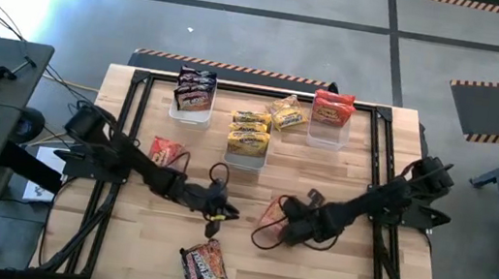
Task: Sort Maruchan noodles
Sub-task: Put the bottom orange noodle pack into the transparent bin
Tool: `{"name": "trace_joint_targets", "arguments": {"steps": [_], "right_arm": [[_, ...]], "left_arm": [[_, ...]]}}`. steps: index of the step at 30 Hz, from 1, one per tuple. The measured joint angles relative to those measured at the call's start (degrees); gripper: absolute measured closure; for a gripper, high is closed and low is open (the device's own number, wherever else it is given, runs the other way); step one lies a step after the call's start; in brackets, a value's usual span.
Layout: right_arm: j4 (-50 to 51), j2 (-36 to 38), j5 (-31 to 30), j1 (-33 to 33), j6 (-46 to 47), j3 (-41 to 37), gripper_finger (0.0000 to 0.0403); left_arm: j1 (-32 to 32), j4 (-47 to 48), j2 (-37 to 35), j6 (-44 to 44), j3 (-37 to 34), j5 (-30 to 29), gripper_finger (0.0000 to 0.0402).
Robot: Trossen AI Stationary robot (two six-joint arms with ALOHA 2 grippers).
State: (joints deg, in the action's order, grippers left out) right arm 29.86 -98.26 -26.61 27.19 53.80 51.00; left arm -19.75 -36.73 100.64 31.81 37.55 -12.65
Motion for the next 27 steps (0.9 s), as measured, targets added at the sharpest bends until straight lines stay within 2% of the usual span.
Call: {"name": "trace_joint_targets", "arguments": {"steps": [5, 6, 8, 12, 15, 22, 27], "right_arm": [[-22.3, 0.0, 5.5, -1.1, -18.0, -3.2, 0.0403], [-25.0, 0.0, 6.3, -1.3, -20.3, -3.0, 0.0403], [-23.8, 0.5, 6.1, -1.3, -22.4, -1.1, 0.0403], [-10.6, 3.7, 3.1, 0.3, -18.5, 4.1, 0.0403], [-2.5, 4.8, 5.3, 2.6, -13.6, 5.0, 0.0403], [-7.9, 3.7, 5.5, 4.1, -7.6, -0.7, 0.0403], [-14.9, 3.7, 6.2, 2.8, -6.2, -5.2, 0.0403]], "left_arm": [[0.8, 0.4, 0.9, 3.8, 0.7, 0.1, 0.0296], [1.0, 0.8, 0.9, 4.8, 0.7, 0.1, 0.0288], [1.3, 1.5, 0.9, 6.6, 0.7, 0.1, 0.0273], [1.3, 2.3, 0.9, 9.3, 0.7, 2.2, 0.0248], [0.7, 2.9, 0.9, 9.9, 0.7, 4.1, 0.0235], [-1.2, 3.4, 0.9, 4.2, 0.7, 4.7, 0.0223], [-2.4, 2.9, 0.9, 0.7, 0.7, 8.1, 0.0222]]}}
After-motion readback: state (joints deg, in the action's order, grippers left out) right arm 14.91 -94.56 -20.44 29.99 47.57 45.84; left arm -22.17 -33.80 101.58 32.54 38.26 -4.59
